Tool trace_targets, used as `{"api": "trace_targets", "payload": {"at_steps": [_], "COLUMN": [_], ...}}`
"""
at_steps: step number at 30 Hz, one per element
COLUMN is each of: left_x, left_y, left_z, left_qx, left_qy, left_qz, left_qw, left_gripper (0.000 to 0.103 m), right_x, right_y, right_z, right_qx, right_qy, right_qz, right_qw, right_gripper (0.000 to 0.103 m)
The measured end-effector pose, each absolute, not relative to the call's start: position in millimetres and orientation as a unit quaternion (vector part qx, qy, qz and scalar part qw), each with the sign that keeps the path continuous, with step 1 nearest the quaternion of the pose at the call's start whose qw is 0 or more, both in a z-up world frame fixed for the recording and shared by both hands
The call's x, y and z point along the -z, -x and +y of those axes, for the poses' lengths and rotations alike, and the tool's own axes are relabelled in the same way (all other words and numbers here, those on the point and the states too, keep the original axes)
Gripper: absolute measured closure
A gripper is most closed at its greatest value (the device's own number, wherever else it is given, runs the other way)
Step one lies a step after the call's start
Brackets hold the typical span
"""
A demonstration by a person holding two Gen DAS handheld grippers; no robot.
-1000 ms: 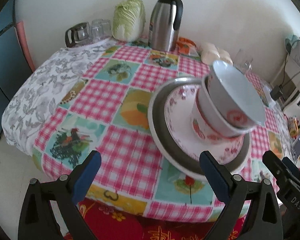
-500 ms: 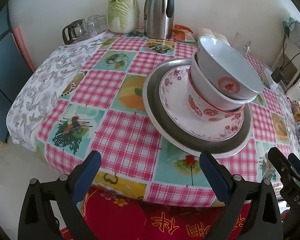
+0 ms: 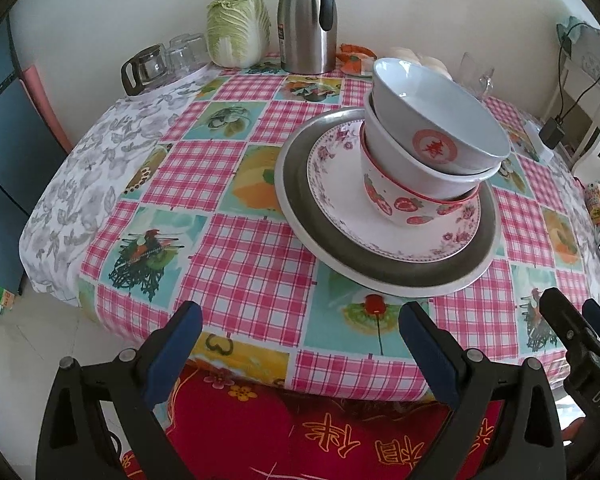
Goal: Organize plates and bowls
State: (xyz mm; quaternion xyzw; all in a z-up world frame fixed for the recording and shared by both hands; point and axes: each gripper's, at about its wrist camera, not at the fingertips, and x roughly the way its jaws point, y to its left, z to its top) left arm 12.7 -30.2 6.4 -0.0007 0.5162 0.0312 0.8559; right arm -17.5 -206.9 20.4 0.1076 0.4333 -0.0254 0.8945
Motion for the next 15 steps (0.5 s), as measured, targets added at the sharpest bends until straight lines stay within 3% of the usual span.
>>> {"api": "trace_targets", "payload": {"at_steps": [15], "left_x": [-0.4], "left_y": [-16.3], "left_z": [-25.3], "left_qx": [-0.039], "left_qy": [0.013], "left_qz": [0.526], "left_qw": [0.85], "left_gripper": [0.004], "right_x": [-17.3], "right_y": [15.2], "right_z": [-208.5], "right_qx": [0.027], "right_qy": [-0.111], "right_qz": [0.44], "right_qw": [0.891], "right_gripper": [0.0]}}
